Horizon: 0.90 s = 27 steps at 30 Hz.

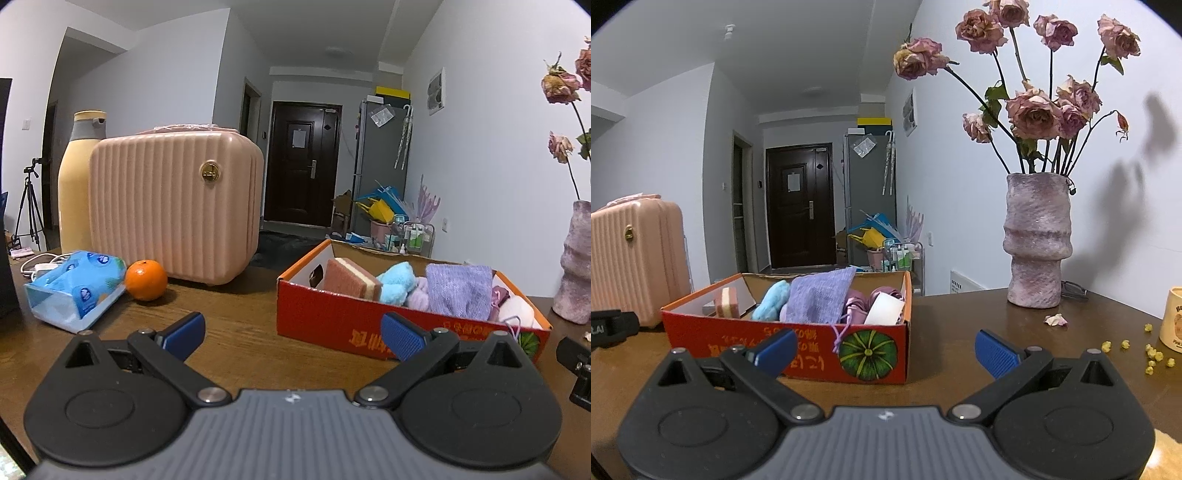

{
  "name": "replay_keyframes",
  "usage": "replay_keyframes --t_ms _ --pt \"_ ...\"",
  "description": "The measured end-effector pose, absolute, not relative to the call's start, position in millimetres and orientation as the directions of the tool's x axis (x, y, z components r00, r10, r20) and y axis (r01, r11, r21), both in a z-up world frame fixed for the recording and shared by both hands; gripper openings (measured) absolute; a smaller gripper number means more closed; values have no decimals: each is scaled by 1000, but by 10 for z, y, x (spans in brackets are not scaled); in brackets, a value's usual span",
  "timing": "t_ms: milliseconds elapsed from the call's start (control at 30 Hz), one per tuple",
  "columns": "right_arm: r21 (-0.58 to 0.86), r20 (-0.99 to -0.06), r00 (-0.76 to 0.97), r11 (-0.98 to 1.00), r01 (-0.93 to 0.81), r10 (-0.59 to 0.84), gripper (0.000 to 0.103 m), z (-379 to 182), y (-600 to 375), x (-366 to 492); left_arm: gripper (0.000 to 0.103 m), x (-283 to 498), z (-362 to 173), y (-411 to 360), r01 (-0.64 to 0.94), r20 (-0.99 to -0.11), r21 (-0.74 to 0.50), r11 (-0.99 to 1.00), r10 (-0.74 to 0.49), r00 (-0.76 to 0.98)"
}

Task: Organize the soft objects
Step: 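Withdraw both tools upward from the box back toward the table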

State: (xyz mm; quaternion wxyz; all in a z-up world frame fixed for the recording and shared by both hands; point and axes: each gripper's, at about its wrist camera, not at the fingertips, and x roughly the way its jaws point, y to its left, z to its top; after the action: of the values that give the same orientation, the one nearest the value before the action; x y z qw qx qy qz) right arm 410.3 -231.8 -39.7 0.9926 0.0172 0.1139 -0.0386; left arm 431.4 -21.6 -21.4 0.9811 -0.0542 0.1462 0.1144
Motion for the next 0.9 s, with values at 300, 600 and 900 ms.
replay_keyframes --t_ms 300,600,900 --pt "4 -232 971 999 54 -52 103 -398 -2321 3760 103 3950 -219 -174 -218 -297 -52 975 193 935" --pt "-13 -238 971 1000 22 -25 103 -396 -2325 3366 103 3557 -230 -154 -172 -296 -31 985 156 943" --pt "-35 -248 969 999 -5 -4 103 -403 -2346 3027 103 3200 -243 -112 -123 -294 1 992 118 949"
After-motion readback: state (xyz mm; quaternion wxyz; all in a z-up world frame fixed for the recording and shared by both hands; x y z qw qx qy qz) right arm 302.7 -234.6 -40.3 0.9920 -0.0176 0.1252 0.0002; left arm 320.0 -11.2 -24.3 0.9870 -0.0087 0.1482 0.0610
